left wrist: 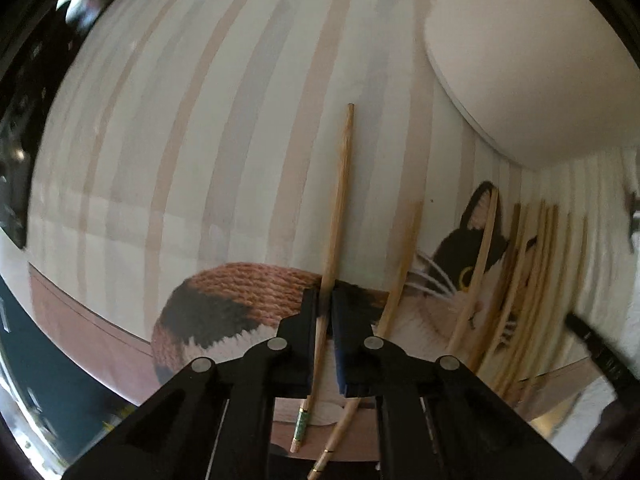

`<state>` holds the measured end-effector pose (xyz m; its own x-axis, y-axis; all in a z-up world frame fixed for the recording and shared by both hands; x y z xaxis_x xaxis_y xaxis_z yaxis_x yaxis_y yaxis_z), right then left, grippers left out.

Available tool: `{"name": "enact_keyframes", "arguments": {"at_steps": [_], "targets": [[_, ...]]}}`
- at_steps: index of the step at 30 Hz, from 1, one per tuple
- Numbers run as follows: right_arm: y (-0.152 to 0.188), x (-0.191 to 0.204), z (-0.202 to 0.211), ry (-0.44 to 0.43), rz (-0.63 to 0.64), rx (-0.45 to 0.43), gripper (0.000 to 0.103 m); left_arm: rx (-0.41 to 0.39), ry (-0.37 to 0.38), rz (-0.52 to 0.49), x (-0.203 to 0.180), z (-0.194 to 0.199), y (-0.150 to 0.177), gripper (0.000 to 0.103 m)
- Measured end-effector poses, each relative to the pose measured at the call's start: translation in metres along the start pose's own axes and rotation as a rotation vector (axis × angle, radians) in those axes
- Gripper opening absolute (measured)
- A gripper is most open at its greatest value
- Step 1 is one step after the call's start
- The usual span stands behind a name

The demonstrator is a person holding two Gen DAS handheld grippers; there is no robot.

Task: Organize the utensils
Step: 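Grasp one wooden chopstick with the left tool while the right tool grasps another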

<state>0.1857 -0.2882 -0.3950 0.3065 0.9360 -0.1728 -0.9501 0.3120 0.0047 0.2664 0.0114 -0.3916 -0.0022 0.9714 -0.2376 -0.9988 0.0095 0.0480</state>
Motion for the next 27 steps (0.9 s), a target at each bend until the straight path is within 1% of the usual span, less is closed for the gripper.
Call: {"name": "enact_keyframes", "arguments": {"at_steps": [1,3,7,12,16,17,18,20,21,22,23,25,26,27], "targets": [[0.001,-0.002,-0.001,-0.050,-0.034,0.027,0.009,0.005,0.012,0.001,0.002,-0.001,-0.001,0.006],[0.001,-0.009,-0.005,-0.091,-0.065,0.060,0.007,0.012,0.026,-0.011,0.007,-0.003,-0.004,0.010],[-0.002,-0.015,-0.009,-0.070,-0.063,0.055,0.007,0.024,0.000,-0.067,0.006,-0.006,-0.004,0.010],[0.001,0.000,-0.010,0.014,-0.002,0.047,0.008,0.019,-0.047,-0.119,-0.005,-0.015,-0.004,0.010],[0.000,0.007,-0.009,0.043,-0.001,0.030,0.008,0.000,-0.070,-0.151,-0.022,-0.024,0.001,0.010],[0.000,0.008,-0.009,0.046,-0.007,0.026,0.008,-0.004,-0.066,-0.155,-0.024,-0.026,0.003,0.008],[-0.002,0.019,-0.010,0.050,-0.011,0.021,0.008,-0.006,-0.062,-0.152,-0.027,-0.026,0.002,0.005],[-0.004,0.026,-0.012,0.067,-0.009,0.009,0.007,-0.005,-0.050,-0.133,-0.020,-0.022,0.009,0.004],[-0.002,0.028,-0.012,0.074,-0.006,0.002,0.007,-0.005,-0.056,-0.126,-0.018,-0.022,0.012,0.004],[-0.001,0.029,-0.012,0.076,-0.009,-0.004,0.007,-0.009,-0.062,-0.121,-0.013,-0.017,0.009,0.004],[0.003,0.032,-0.011,0.072,-0.014,-0.006,0.007,-0.018,-0.066,-0.117,-0.016,-0.007,0.007,0.004],[0.007,0.030,-0.010,0.047,-0.038,-0.003,0.007,-0.043,-0.078,-0.123,-0.010,0.002,0.008,0.004],[0.007,0.027,-0.009,0.033,-0.055,-0.007,0.007,-0.060,-0.089,-0.128,-0.009,0.008,0.009,0.004],[0.008,0.010,-0.011,0.023,-0.066,-0.017,0.007,-0.076,-0.093,-0.130,-0.007,0.013,0.010,0.004]]}}
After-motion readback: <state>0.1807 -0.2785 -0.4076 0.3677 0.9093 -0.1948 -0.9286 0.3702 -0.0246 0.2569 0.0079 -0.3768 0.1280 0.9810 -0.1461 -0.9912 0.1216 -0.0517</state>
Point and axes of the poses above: each gripper's, at about its wrist camera, not at the fingertips, and z roughly against the way its jaws point, x to its left, y to its underside, the point moved 5 cm from there along -z, roughly the way its jaws point, and after that the axes turned 10 degrees about y, right-handed, at the moved point
